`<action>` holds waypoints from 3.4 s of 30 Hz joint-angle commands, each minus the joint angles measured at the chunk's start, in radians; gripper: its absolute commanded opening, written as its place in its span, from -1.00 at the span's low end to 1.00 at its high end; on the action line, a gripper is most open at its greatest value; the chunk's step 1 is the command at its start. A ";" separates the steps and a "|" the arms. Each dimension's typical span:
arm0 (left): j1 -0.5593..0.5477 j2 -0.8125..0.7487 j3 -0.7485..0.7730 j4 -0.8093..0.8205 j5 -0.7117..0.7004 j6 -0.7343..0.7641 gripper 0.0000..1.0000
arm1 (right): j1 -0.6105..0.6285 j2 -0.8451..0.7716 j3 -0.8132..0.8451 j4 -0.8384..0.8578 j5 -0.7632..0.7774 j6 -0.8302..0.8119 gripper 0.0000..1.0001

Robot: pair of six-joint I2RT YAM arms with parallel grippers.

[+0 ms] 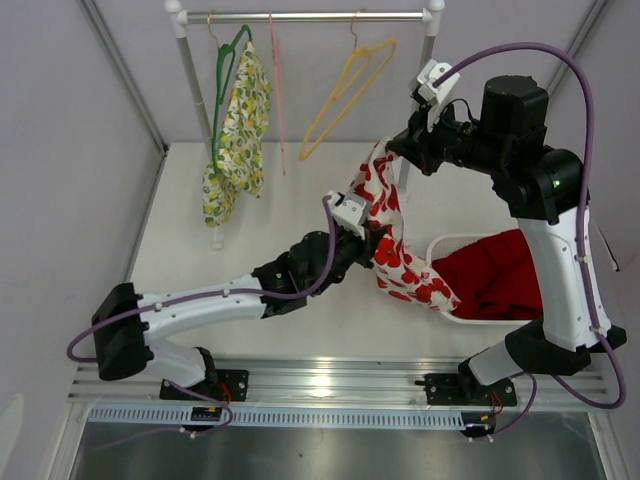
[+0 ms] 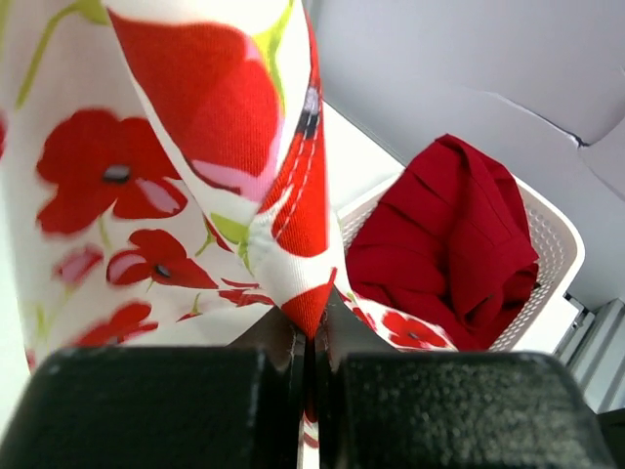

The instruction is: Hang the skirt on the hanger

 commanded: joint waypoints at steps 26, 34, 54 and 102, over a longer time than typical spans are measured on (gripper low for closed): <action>0.444 -0.224 0.271 -0.674 0.516 0.054 -0.73 | 0.079 -0.154 -0.229 0.058 0.150 -0.134 -1.00; 0.499 -0.144 0.240 -0.659 0.474 -0.027 -0.27 | 0.105 -0.145 -0.223 0.041 0.121 -0.122 -1.00; 0.034 -0.187 -0.326 -0.013 0.078 -0.228 0.23 | 0.189 -0.071 -0.266 0.104 0.349 -0.119 -1.00; -0.210 0.680 0.527 -0.843 -0.623 -1.018 0.46 | 0.220 -0.033 -0.211 0.078 0.377 -0.096 -1.00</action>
